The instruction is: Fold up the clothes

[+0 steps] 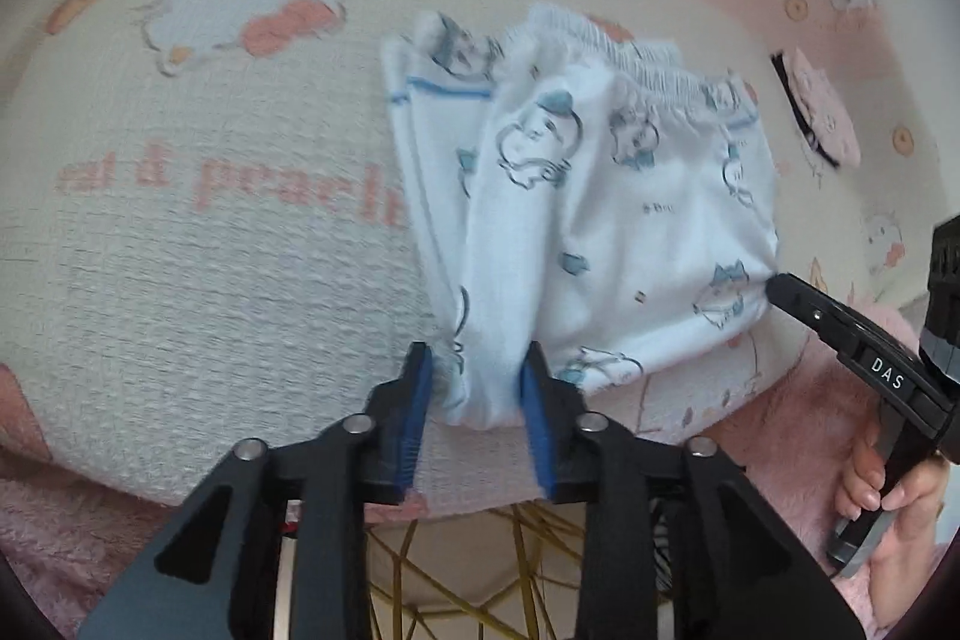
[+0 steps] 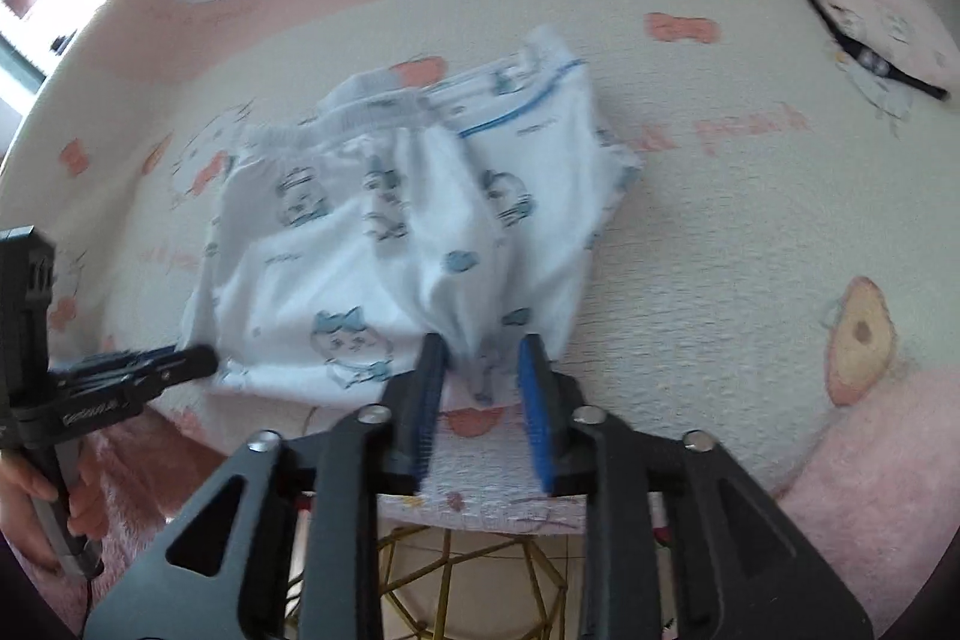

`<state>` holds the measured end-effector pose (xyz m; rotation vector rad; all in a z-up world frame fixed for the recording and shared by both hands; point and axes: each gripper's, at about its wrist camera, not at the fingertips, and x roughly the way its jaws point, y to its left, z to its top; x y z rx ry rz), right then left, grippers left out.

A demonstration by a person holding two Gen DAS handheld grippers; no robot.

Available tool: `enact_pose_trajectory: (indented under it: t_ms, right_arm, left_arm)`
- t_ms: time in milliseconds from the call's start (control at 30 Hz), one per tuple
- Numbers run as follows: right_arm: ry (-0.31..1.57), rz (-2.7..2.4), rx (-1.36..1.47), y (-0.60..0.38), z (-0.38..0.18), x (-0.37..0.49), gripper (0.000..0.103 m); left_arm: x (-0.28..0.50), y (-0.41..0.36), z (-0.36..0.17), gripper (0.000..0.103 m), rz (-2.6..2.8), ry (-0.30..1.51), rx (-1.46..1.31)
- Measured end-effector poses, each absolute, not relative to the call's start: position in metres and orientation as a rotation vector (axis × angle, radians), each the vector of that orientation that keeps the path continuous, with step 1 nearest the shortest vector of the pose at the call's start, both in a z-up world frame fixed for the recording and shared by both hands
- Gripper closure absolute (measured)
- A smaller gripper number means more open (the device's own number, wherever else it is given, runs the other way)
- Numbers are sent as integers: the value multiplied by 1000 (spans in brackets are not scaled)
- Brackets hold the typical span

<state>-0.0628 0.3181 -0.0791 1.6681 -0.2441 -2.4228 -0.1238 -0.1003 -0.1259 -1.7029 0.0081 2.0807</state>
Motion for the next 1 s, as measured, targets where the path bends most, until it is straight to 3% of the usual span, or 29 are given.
enact_pose_trajectory:
  t_ms: [167, 467, 600, 700, 767, 867, 1000]
  right_arm:
    - [-164, -2489, 1618, 316, -68, -65, 69]
    - [-74, -2406, 1700, 320, -89, -49, 67]
    - [1, -2406, 1719, 317, -95, -53, 65]
    - [38, -2421, 1734, 318, -97, -56, 54]
    - [40, -2430, 1750, 322, -97, -57, 54]
    - [-71, -2461, 1721, 335, -81, -55, 61]
    - [-87, -2490, 1592, 333, -62, -52, 61]
  left_arm:
    - [-114, -76, -83, 71, 2189, 145, -1480]
    - [-106, -31, -135, 71, 1999, 319, -1505]
    - [-106, -43, -135, 72, 2012, 300, -1534]
    - [-108, -55, -137, 82, 2026, 294, -1569]
    - [-112, -59, -130, 83, 2015, 236, -1633]
    - [-115, -51, -110, 82, 2010, 250, -1603]
    - [-111, -15, -97, 68, 1997, 369, -1463]
